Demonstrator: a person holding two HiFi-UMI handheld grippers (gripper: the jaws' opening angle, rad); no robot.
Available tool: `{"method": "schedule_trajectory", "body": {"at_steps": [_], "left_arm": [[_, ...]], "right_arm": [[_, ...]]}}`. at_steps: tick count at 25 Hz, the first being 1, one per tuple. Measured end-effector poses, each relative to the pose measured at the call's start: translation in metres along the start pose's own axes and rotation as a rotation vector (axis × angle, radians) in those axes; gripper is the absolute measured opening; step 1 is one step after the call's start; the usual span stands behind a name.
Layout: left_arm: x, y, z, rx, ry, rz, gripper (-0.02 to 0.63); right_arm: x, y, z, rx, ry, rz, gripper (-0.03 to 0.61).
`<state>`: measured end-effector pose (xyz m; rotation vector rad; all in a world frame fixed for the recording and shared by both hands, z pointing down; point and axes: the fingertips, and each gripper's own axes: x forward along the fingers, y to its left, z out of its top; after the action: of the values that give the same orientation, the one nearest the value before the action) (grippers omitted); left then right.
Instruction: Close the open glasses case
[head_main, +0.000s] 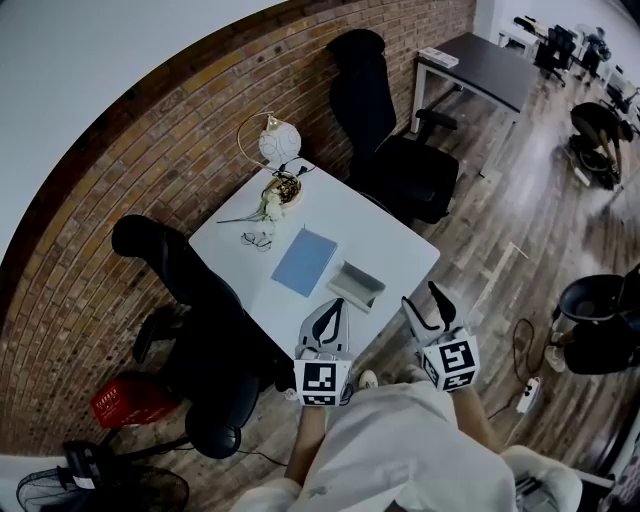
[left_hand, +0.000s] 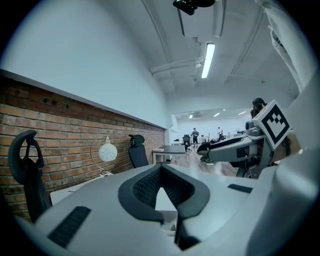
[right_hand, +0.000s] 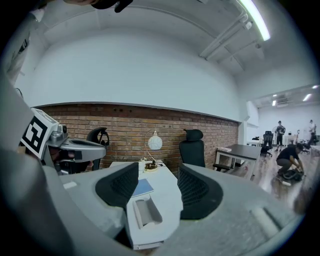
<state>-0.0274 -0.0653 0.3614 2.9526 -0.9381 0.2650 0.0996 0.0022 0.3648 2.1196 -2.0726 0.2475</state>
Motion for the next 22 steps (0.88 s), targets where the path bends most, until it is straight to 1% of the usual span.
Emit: {"method": "schedule_trajectory", "body": {"at_steps": [5, 12, 18, 22], "left_arm": [[0.014, 0.006, -0.007, -0.011, 0.015, -0.011, 0.003], [0.032, 0.007, -0.018, -0.024, 0.042, -0.011, 0.003], [0.046, 0.014, -0.025, -0.032, 0.066, 0.019, 0.003], [0.059, 0.017, -0.036, -0.047, 0.089, 0.05, 0.003]], "right_arm": [[0.013, -0.005, -0.004, -0.002, 0.031, -0.001, 0.245], [0.029, -0.018, -0.007, -0.009, 0.041, 0.003, 0.245], [0.05, -0.023, -0.01, -0.006, 0.053, 0.05, 0.245], [0.067, -0.03, -0.019, 0.003, 0.071, 0.091, 0.245]]}}
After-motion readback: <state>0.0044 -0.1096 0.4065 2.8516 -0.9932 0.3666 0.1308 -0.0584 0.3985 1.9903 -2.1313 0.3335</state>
